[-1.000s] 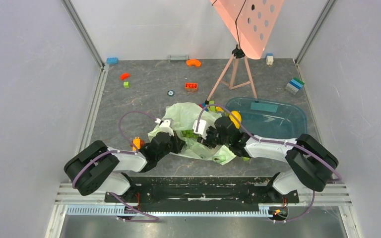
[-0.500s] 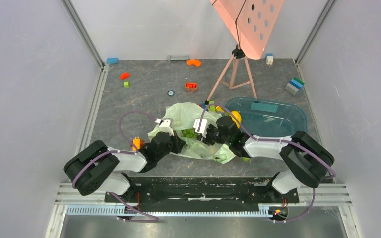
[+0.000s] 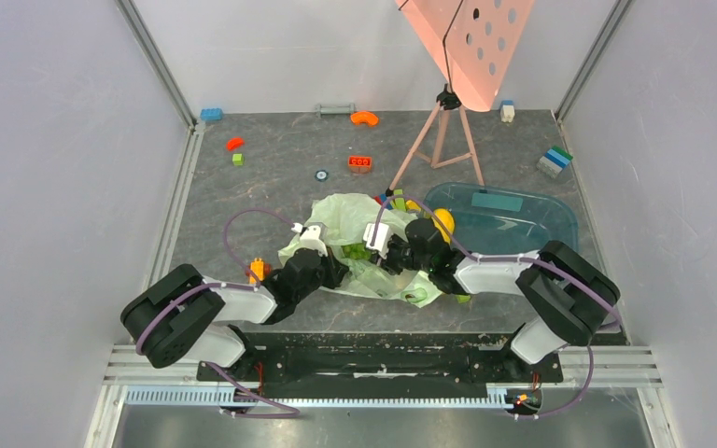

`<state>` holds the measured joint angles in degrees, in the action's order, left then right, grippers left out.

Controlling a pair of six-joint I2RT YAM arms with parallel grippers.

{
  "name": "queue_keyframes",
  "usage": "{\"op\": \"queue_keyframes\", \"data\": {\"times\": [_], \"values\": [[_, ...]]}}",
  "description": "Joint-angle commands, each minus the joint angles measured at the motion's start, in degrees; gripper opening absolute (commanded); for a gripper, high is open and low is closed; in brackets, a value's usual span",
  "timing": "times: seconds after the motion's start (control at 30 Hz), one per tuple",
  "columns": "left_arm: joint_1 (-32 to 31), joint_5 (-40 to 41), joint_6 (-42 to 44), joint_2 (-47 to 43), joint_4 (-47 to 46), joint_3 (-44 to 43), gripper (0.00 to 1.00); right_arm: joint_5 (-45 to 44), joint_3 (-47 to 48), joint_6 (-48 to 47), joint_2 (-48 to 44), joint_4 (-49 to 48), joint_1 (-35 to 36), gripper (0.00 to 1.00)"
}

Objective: Take the fake fruits out of the plastic bag
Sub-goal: Take out the fake fruit from the plastic bag.

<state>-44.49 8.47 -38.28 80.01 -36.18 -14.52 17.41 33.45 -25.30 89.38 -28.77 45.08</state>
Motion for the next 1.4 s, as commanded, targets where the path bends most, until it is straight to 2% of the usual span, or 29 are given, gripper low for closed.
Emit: {"op": "queue_keyframes", "data": {"times": [0.0, 0.23, 0.43, 0.93, 1.37], "values": [[-0.4, 1.0, 1.9, 0.4, -2.9, -0.8, 0.02, 1.3, 2.3, 1.3, 0.9, -2.8, -0.4, 0.36], [-0.4, 1.2, 1.7, 0.5, -2.9, -0.7, 0.02, 1.0, 3.4, 2.7, 2.0, -3.0, -0.7, 0.34], [-0.4, 1.3, 1.7, 0.4, -2.8, -0.7, 0.02, 0.2, 3.9, 4.0, 2.6, -3.2, -0.9, 0.29], [-0.4, 1.5, 1.8, 0.3, -2.8, -0.6, 0.02, -0.6, 6.5, 6.2, 3.7, 0.5, -1.1, 0.0], [-0.4, 1.5, 1.7, 0.4, -2.5, -0.8, 0.02, 2.8, 11.3, 9.7, -5.4, 8.5, -1.1, 0.0]]}}
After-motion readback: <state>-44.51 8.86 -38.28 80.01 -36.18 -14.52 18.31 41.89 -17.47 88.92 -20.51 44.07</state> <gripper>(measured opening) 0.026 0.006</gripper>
